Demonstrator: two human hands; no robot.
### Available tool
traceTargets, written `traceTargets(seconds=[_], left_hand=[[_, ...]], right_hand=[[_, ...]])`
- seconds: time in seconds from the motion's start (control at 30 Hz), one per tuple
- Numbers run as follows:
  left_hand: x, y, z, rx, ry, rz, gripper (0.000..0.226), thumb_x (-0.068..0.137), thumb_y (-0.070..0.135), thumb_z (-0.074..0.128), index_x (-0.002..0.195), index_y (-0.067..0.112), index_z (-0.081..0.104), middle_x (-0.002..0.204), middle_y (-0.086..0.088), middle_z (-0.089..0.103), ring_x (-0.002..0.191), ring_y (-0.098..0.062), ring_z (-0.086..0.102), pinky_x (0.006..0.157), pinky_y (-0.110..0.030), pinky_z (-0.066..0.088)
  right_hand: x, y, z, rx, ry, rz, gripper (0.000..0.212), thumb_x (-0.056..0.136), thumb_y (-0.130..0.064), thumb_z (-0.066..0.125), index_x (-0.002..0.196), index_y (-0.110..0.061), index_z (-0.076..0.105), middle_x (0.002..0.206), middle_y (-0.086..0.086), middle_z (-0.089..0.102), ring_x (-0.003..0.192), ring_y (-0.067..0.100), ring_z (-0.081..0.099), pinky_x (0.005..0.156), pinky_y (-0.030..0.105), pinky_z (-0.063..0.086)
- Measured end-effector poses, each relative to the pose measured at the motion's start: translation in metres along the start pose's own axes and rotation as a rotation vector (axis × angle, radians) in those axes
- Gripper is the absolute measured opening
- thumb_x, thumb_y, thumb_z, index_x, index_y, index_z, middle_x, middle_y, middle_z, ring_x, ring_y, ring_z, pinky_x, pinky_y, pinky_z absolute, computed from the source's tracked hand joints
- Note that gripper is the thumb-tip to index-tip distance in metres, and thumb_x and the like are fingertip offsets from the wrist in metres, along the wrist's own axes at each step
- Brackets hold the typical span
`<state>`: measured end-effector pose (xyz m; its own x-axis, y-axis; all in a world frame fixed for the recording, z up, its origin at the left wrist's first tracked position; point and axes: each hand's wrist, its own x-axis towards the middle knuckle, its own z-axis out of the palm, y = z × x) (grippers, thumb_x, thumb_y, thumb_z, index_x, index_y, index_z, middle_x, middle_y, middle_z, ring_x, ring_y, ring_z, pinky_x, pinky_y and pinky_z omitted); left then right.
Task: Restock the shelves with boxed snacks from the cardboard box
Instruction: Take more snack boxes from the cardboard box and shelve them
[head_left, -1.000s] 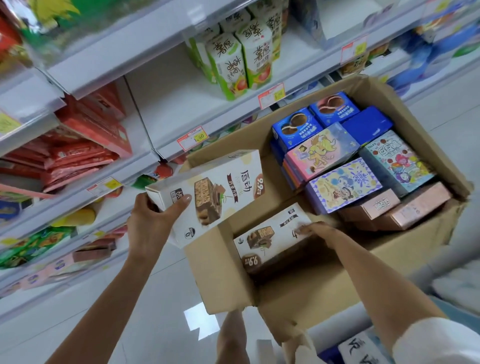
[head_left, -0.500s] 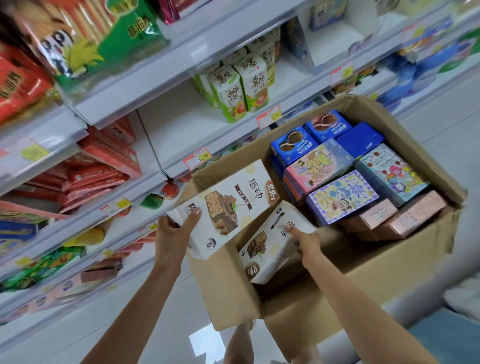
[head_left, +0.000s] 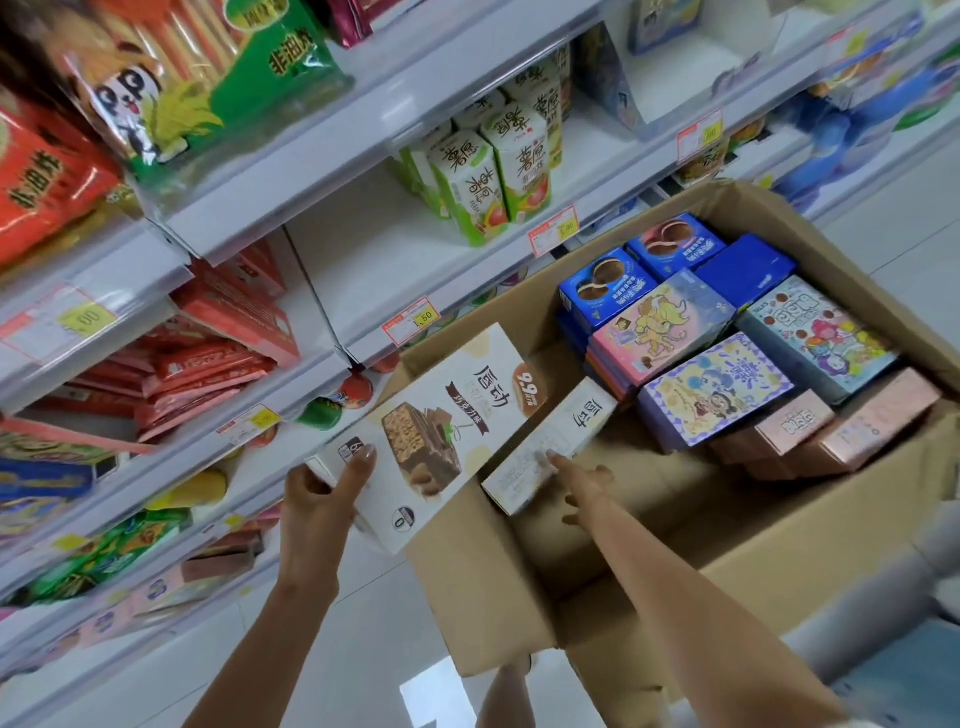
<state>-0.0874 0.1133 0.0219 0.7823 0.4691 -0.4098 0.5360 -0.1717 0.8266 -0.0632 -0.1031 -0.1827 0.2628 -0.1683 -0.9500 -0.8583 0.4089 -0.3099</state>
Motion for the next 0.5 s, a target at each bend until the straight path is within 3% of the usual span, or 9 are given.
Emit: traceTargets(seconds=[0.07, 0.17, 0.23, 0.33, 0.43, 0.5], left_hand=[[-0.001, -0.004, -0.003, -0.037, 0.015, -0.025, 0.042, 0.081, 0.025, 0.068, 0.115, 0.005, 0.055, 0.094, -0.003, 0.067, 0.082, -0.013, 0.064, 0.060, -0.026, 0.051], [-0.003, -0.006, -0.006, -0.064, 0.042, -0.033, 0.029, 0.084, 0.020, 0.065, 0.108, 0.009, 0.053, 0.085, 0.004, 0.063, 0.075, -0.005, 0.060, 0.052, -0.020, 0.052], [-0.003, -0.008, -0.010, -0.067, 0.058, -0.039, 0.020, 0.085, 0.020, 0.065, 0.099, 0.011, 0.054, 0.076, 0.006, 0.063, 0.067, -0.002, 0.061, 0.053, -0.021, 0.050], [-0.004, -0.010, -0.017, -0.069, 0.070, -0.028, 0.012, 0.085, 0.017, 0.065, 0.090, 0.018, 0.055, 0.065, 0.010, 0.065, 0.057, 0.004, 0.062, 0.048, -0.016, 0.051], [-0.006, -0.017, -0.027, -0.098, 0.095, -0.024, 0.024, 0.083, 0.017, 0.066, 0.101, 0.021, 0.051, 0.084, 0.008, 0.063, 0.068, 0.001, 0.062, 0.053, -0.021, 0.051], [-0.008, -0.023, -0.036, -0.102, 0.098, -0.033, 0.022, 0.083, 0.017, 0.066, 0.101, 0.020, 0.053, 0.087, 0.005, 0.064, 0.077, -0.010, 0.063, 0.058, -0.026, 0.048]], right_hand=[[-0.003, 0.000, 0.004, -0.080, 0.072, -0.068, 0.093, 0.076, -0.034, 0.077, 0.145, -0.011, 0.018, 0.143, 0.017, 0.038, 0.126, 0.037, 0.042, 0.102, 0.049, 0.038], [-0.007, -0.003, -0.001, -0.448, 0.317, -0.422, 0.064, 0.083, -0.025, 0.068, 0.135, -0.005, 0.036, 0.136, 0.021, 0.041, 0.122, 0.039, 0.043, 0.101, 0.043, 0.035], [-0.007, -0.007, -0.004, -0.535, 0.348, -0.556, 0.059, 0.083, -0.022, 0.067, 0.132, -0.005, 0.039, 0.133, 0.020, 0.042, 0.121, 0.038, 0.042, 0.100, 0.042, 0.033], [-0.002, -0.024, 0.008, -0.335, 0.257, -0.258, 0.089, 0.073, -0.039, 0.078, 0.137, -0.006, 0.026, 0.139, 0.020, 0.036, 0.126, 0.038, 0.038, 0.103, 0.046, 0.034], [0.008, -0.043, 0.034, -0.197, 0.265, -0.064, 0.116, 0.059, -0.053, 0.082, 0.141, -0.009, 0.013, 0.140, 0.019, 0.031, 0.127, 0.040, 0.036, 0.103, 0.054, 0.036], [0.017, -0.045, 0.052, -0.178, 0.289, -0.022, 0.123, 0.059, -0.050, 0.082, 0.145, -0.013, 0.002, 0.144, 0.018, 0.025, 0.129, 0.041, 0.032, 0.103, 0.057, 0.034]])
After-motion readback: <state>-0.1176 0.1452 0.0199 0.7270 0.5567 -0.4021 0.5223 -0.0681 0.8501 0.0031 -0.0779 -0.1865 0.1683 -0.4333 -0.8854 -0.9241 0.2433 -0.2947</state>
